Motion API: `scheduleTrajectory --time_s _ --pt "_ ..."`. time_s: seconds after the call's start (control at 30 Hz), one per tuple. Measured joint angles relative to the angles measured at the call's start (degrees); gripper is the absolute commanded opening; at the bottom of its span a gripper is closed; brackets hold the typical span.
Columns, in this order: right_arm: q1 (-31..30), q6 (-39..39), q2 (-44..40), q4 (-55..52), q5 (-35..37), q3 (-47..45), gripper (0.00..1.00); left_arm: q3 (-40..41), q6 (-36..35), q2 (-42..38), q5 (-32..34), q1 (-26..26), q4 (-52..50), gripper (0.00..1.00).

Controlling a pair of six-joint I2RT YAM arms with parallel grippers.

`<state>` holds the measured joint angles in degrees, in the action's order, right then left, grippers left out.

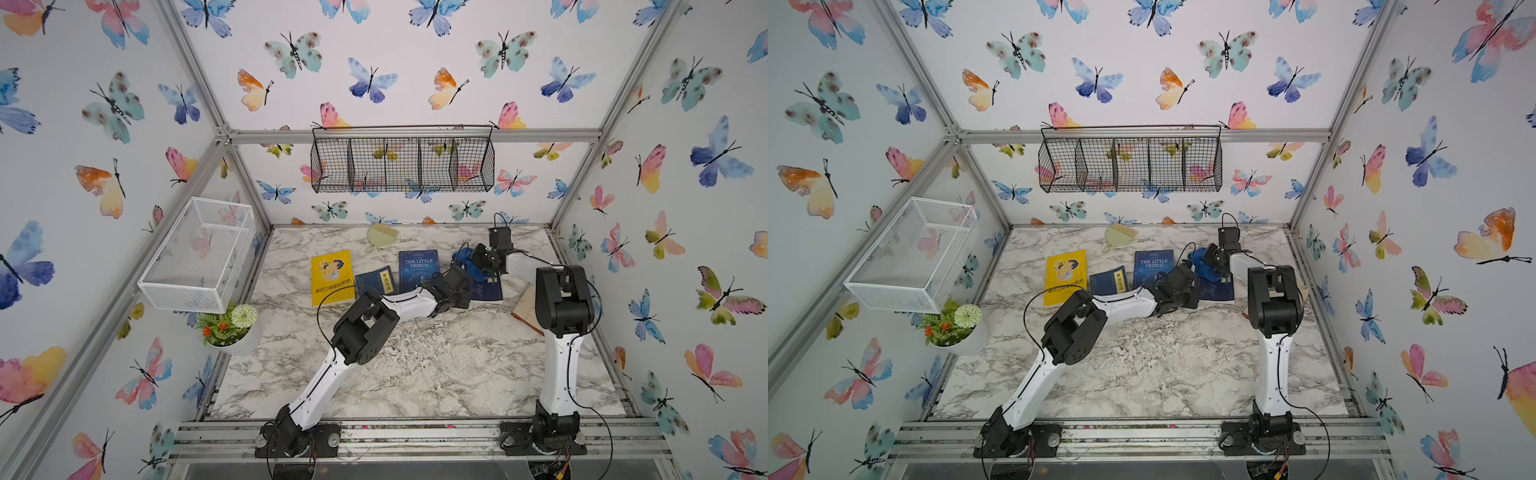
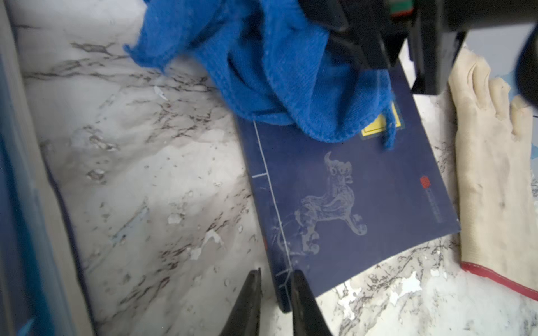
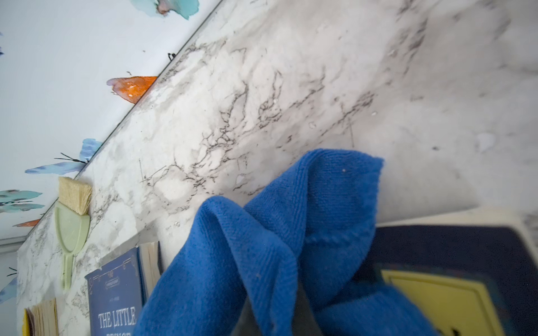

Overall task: Wipe the cover of the book
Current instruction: Wipe the dirt from the cover of the book.

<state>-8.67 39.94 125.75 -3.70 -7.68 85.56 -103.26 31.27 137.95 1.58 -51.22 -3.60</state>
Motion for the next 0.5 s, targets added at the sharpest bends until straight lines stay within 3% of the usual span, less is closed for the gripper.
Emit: scheduleTrajectory --time_s 0.23,0.37,0.5 --pt "0.00 0.09 -14.25 6.36 -1.01 -21.90 0.04 0.11 0.04 -0.11 -0.04 -0.07 -0.07 0.22" --pt "0.00 -0.39 -13.79 4.20 -0.74 -20.26 0.04 0.24 0.04 -0.20 -0.02 -0.13 -0.04 0.22" --pt "0.00 -0.61 -8.20 1.75 -0.07 -11.85 0.04 0.98 0.09 -0.70 -0.04 -0.20 0.07 0.22"
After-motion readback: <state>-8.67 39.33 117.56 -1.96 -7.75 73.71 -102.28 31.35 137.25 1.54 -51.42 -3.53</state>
